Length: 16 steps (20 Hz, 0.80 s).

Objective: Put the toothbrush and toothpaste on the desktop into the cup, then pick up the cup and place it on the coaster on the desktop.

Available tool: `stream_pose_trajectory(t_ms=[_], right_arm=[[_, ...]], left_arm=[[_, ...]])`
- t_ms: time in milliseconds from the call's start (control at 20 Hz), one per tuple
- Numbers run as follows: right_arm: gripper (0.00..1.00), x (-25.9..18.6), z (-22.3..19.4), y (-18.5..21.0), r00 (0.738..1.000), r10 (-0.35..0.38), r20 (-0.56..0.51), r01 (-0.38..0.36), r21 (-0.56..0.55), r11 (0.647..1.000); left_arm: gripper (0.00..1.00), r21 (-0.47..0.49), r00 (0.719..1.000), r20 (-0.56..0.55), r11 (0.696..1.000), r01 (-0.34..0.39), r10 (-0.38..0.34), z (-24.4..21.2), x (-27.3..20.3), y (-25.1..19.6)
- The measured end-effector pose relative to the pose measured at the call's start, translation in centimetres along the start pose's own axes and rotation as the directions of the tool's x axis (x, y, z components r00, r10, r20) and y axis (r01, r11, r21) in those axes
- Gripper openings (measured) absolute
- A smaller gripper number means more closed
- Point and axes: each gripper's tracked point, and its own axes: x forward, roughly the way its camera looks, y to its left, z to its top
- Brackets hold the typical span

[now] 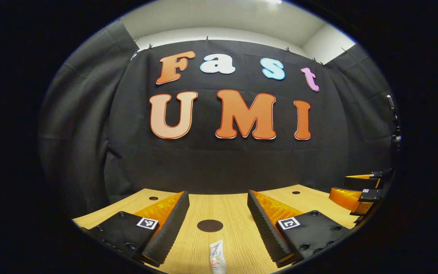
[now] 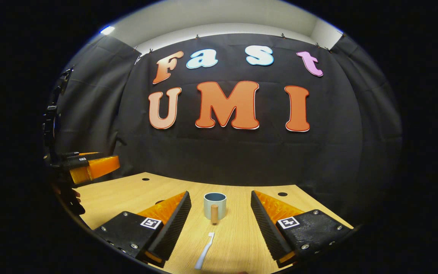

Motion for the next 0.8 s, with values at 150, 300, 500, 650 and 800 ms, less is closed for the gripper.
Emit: stream_pose_trajectory(t_ms=[150,300,500,650,800], right_arm=[[0.95,0.5,-1.5,0.4,0.997,0.028,-0.072,-0.029,-0.002,1.0],[0.95,1.0,-3.3,1.1,0.986,0.061,-0.158,-0.059,0.017,0.998],[0.94,1.6,-5.5,1.4,0.957,0.085,-0.277,-0.075,0.048,0.996],[0.92,1.9,-6.7,2.0,0.926,0.11,-0.361,-0.095,0.058,0.994],[0.9,2.2,-8.2,2.2,0.891,0.122,-0.438,-0.104,0.065,0.992]], left_arm=[[0.97,-0.003,0.999,-0.053,1.0,-0.009,0.008,-1.4,0.6,0.5],[0.98,0.004,0.993,-0.118,1.0,-0.011,0.011,-2.6,1.4,0.8],[0.98,0.04,0.97,-0.243,0.999,0.012,-0.002,-5.6,2.3,0.8],[0.98,0.031,0.934,-0.356,0.999,0.026,-0.014,-8.0,2.6,1.0],[0.99,0.039,0.89,-0.455,0.999,0.022,-0.002,-10.1,3.0,1.2]])
